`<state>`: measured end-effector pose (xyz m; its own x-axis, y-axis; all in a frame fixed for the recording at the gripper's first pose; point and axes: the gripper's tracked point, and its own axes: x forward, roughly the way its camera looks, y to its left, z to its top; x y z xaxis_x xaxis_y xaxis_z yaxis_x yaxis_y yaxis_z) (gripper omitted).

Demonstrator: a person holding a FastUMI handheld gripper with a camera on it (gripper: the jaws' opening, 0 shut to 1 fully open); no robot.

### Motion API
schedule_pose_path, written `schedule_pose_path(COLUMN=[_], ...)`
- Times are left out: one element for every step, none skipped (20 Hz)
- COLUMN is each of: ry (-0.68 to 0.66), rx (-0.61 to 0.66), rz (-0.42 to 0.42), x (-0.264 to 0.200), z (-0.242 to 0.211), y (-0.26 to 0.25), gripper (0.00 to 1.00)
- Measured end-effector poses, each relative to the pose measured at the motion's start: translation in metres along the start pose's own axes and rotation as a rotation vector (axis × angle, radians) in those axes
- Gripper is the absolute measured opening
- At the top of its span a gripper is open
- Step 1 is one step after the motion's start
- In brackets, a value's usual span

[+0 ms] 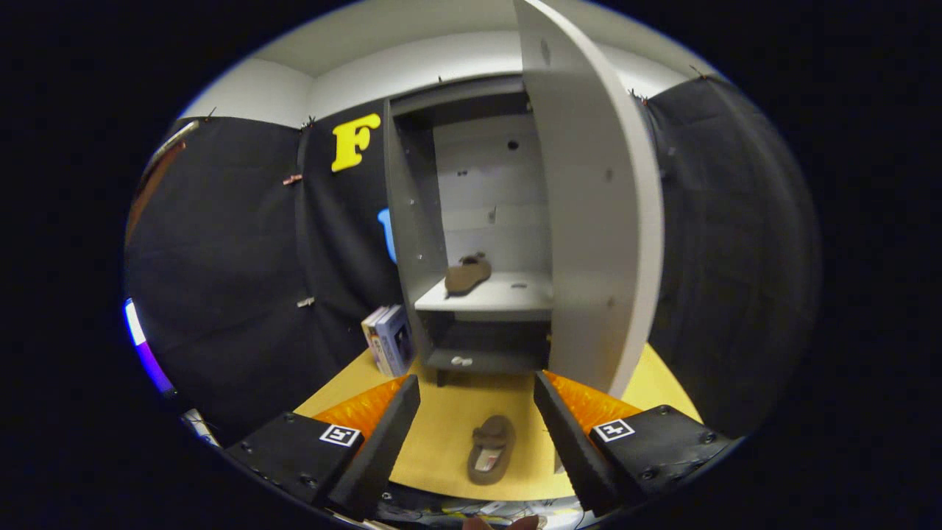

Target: Open the shoe cabinet door, grab the shoes and put them into the shoe cabinet, then close the shoe cabinet door.

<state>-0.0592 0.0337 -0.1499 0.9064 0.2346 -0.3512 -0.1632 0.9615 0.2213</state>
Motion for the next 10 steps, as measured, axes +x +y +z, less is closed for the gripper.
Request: schedule_pose_path(ry=[0.052, 0.111, 0.173, 0.227, 0.283, 0.332, 0.370, 0.416, 0.451, 0.479], rx=[0.017, 0.025, 0.034, 0.045, 0.058, 0.070, 0.079, 0.084, 0.090, 0.093], rz=[0.007, 0.012, 0.014, 0.017, 0.016, 0.015, 0.014, 0.015, 0.007, -0.003], x=[0.010, 0.017, 0.025, 0.035, 0.043, 0.051, 0.059, 0.066, 0.075, 0.090], z=[-0.019, -0.039, -0.061, -0.082, -0.104, -0.125, -0.144, -0.164, -0.182, -0.201], y=[0.003, 0.002, 0.001, -0.001, -0.002, 0.002, 0.002, 0.002, 0.002, -0.001], gripper=[0.98, 0.99, 0.98, 0.98, 0.99, 0.99, 0.99, 0.99, 0.99, 0.97])
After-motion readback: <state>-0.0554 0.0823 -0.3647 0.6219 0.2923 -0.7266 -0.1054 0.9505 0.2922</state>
